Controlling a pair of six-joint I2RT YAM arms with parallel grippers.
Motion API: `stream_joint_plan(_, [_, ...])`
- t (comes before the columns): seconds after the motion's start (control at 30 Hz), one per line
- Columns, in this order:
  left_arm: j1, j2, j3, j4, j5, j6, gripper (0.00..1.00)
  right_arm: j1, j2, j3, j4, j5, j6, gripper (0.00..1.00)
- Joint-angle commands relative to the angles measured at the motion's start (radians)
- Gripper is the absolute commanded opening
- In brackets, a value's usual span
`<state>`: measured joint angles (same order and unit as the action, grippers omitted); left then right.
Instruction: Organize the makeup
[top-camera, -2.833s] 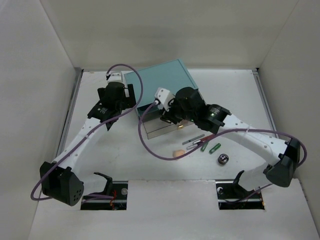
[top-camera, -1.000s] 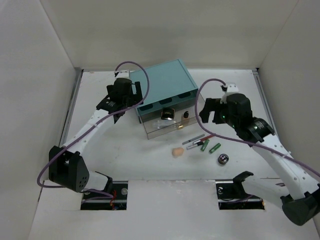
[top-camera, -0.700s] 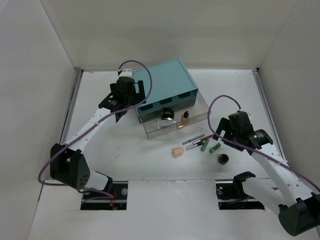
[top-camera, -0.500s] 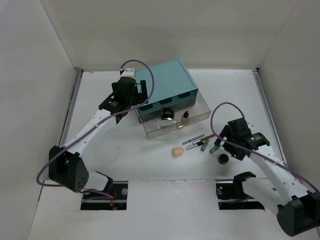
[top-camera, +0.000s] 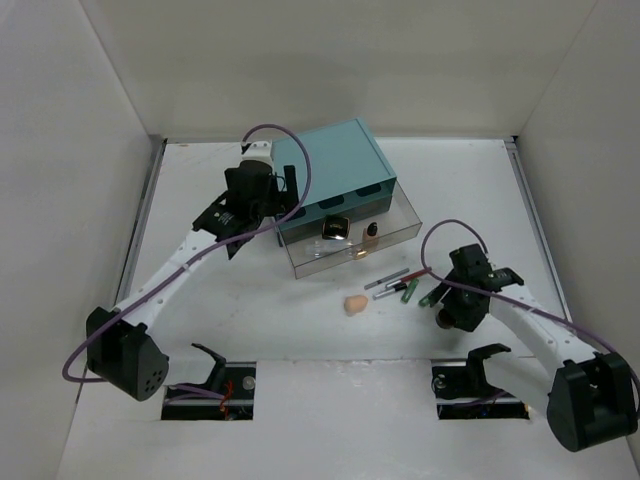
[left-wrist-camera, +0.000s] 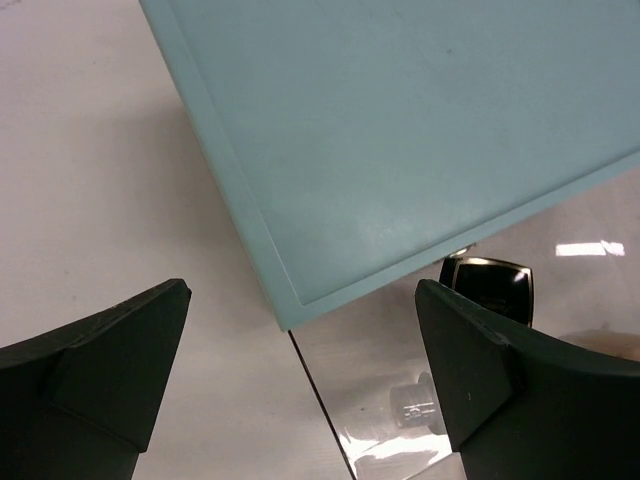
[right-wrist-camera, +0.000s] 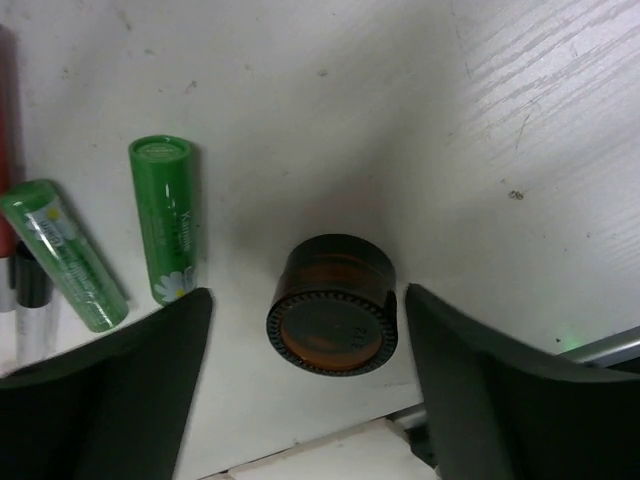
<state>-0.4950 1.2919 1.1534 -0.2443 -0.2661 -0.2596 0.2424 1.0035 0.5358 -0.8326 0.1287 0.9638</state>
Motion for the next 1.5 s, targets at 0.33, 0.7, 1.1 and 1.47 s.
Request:
stream_joint_plan(0.33, [-0.012, -0.108, -0.058, -0.030, -0.028, -0.003, 1.00, 0.063, -0.071, 0.070, 0.012, -0.017, 0.014, 0.14])
stream_joint_plan(0.7, [-0.049, -0.186, -0.130, -0.050, -0.028, -0.016, 1.00, 0.212, -0.002, 0.525, 0.142, 0.058, -0.244, 0.13])
stream_joint_plan(1.1, [-0.351, -0.226, -0.127, -0.085, -0.059, 0.028, 1.00, 0.248, 0.463, 0.852, 0.250, 0.028, -0.367, 0.16])
stream_joint_plan(1.47, [-0.694, -0.057, -0.026, -0.141, -0.081, 0.071, 1.00, 0.260, 0.606, 0.883, 0.247, 0.052, -0.373, 0.34])
